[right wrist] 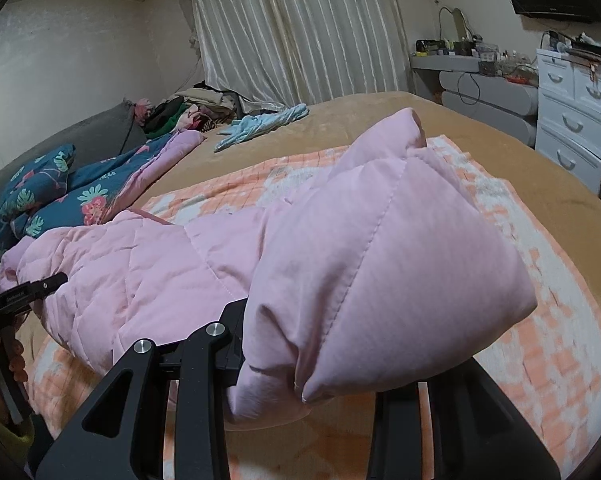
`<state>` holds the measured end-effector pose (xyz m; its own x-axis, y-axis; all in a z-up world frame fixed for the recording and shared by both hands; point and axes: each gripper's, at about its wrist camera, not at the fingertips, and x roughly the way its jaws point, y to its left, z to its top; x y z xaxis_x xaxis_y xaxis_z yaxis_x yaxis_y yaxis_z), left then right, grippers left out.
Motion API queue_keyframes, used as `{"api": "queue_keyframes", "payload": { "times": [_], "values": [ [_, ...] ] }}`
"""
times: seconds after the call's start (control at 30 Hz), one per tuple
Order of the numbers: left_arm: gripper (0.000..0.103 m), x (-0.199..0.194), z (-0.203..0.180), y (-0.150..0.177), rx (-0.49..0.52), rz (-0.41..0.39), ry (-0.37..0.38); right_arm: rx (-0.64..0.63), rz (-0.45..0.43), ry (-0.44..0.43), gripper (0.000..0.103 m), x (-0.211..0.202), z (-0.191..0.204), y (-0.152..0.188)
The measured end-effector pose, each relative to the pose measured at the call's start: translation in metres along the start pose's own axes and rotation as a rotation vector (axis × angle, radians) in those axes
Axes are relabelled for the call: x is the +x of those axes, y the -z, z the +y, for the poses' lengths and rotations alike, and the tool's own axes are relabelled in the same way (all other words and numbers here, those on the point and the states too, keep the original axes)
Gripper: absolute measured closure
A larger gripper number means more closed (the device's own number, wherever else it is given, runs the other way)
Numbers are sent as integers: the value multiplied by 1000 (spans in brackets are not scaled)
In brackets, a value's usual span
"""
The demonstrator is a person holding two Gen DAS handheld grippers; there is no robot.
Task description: Fold large clothes
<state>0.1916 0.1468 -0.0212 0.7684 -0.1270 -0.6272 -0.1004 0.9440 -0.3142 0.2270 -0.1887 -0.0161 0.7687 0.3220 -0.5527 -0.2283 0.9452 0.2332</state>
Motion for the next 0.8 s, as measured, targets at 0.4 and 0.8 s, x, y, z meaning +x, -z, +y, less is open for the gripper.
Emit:
{"api": "queue_keyframes", "payload": {
  "times": [0.4, 0.8],
  "values": [
    [61, -6, 9, 41, -2, 35, -4, 74, 62, 13, 69, -7, -11, 40],
    [30, -10, 19, 73, 0, 78, -21, 256, 181, 39, 20, -6, -33, 69]
  ]
}}
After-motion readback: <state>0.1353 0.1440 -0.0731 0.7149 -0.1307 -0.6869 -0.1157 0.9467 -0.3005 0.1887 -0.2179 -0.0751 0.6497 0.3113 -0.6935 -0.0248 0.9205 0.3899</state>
